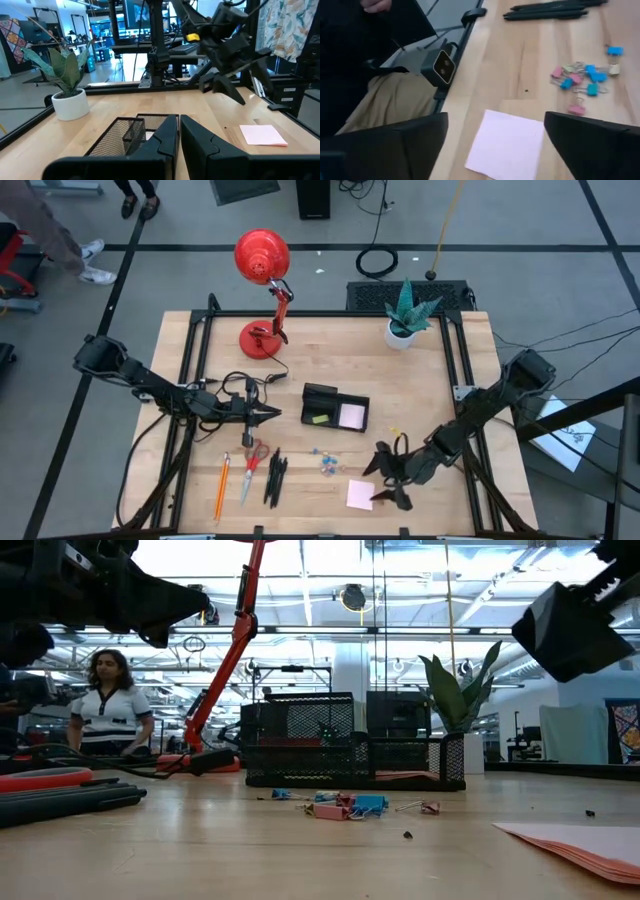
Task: Pick and place office supplies into organizer
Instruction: Put the pink sticky note into the black desk organizer
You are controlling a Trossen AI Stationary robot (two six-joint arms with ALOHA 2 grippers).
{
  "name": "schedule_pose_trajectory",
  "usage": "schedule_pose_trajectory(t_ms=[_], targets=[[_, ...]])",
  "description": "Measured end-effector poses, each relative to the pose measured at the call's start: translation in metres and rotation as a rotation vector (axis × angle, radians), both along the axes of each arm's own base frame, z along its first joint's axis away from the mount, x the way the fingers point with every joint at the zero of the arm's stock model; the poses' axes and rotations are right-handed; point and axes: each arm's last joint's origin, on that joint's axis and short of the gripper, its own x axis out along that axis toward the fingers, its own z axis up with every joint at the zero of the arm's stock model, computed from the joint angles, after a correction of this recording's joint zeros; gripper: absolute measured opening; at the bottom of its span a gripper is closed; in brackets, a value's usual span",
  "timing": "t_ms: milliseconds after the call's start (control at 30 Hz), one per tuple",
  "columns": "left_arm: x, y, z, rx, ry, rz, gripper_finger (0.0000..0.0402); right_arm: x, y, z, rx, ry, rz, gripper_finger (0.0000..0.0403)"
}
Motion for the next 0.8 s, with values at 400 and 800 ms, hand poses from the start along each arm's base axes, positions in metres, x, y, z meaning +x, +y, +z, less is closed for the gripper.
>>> schedule_pose_trajectory(t_ms=[400, 800], targets=[[0.0, 0.0, -0.003, 0.008, 0.026, -0.002, 0.0031, 0.022, 0.026, 0.013, -0.135, 0.266, -0.15, 0.0347], [0.0, 0.0, -0.003, 0.001, 0.028, -0.002, 0.0031, 0.031, 0.042, -0.009, -0.043, 0.47, -0.173, 0.0346]])
